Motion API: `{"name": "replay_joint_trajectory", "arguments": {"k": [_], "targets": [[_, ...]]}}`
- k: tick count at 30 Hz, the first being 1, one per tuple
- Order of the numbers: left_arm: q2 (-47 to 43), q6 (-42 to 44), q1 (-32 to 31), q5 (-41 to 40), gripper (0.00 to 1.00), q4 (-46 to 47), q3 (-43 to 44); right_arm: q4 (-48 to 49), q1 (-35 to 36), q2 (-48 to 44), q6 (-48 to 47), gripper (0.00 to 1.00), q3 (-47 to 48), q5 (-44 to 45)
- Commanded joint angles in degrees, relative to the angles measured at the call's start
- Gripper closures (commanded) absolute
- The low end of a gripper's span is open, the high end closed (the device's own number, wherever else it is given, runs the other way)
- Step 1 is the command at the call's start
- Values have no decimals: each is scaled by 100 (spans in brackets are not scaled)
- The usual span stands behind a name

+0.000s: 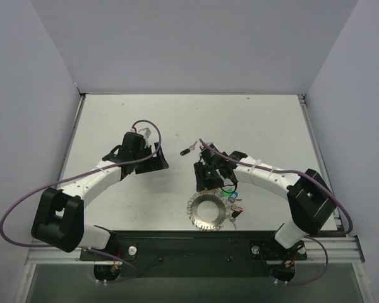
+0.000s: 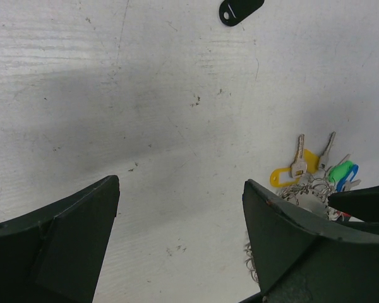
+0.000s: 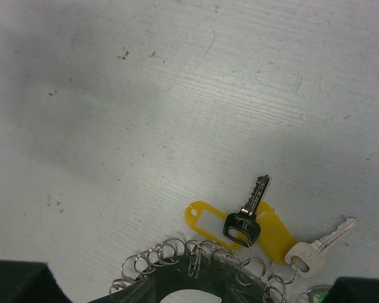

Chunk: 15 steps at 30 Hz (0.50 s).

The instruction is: Put the keys on the keyring

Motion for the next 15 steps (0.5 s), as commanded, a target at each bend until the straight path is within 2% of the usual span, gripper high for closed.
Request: {"name": "replay_joint_trajectory", "arguments": {"k": [1,4,15], "targets": [[10,-9,-22,-82,12,-46,243,-366,31,215,63,56,272,366],[10,-9,-22,-117,12,-73,226,-498,66,338,55,57,378,578],[151,9,-22,-143,12,-82,252,-410,198,576,169,66,405,429]]}}
